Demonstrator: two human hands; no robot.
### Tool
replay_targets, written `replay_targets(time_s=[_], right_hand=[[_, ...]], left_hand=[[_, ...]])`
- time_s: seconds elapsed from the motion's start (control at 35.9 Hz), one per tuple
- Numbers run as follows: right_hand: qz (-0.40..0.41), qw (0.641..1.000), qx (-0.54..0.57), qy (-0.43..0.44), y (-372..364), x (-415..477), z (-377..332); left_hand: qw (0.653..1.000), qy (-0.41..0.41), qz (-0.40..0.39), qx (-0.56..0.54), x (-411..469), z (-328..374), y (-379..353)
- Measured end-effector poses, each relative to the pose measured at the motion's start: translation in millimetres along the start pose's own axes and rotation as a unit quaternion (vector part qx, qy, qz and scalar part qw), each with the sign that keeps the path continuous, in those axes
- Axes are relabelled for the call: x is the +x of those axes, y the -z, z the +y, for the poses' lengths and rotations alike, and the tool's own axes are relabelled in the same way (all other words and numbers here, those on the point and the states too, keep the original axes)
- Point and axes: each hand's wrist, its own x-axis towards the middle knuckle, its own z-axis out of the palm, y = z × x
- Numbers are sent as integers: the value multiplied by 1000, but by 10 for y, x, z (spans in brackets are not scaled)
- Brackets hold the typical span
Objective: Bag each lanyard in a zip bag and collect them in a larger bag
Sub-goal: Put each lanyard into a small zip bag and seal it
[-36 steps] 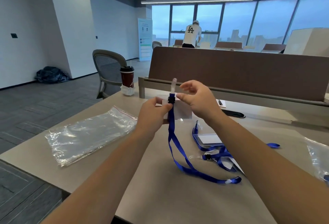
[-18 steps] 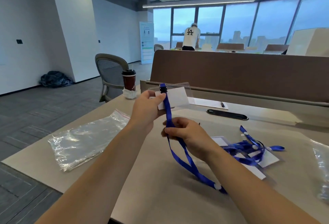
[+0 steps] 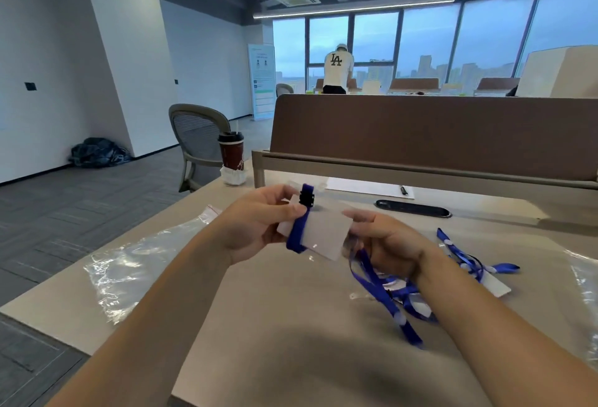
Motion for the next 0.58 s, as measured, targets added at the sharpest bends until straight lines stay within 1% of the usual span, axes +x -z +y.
replay_targets(time_s=[0.06, 0.11, 0.19, 0.28, 0.33, 0.45, 0.53, 0.56, 0.58], right_hand=[[24, 999, 14, 19, -7, -10, -114], [35, 999, 8, 35, -36, -13, -225], [47, 997, -51, 38, -65, -4, -350], [71, 989, -125, 39, -108, 27, -426], [97, 974, -199, 38, -145, 52, -456], [165, 923, -345, 49, -230, 85, -474], [201, 893, -397, 65, -310, 110, -444], [213, 891, -396, 70, -335, 120, -421], [220, 897, -377, 74, -363, 127, -391]], left_hand=[[999, 15, -4, 34, -8, -29, -30], [996, 30, 11, 78, 2, -77, -63], [990, 39, 49, 130, 35, -179, -107], [985, 40, 77, 151, 65, -272, -178], [978, 45, 95, 179, 86, -327, -213], [969, 22, 143, 203, 148, -445, -218], [950, 11, 222, 221, 245, -533, -201], [945, 2, 250, 214, 268, -550, -204], [939, -9, 276, 205, 296, -574, -193]])
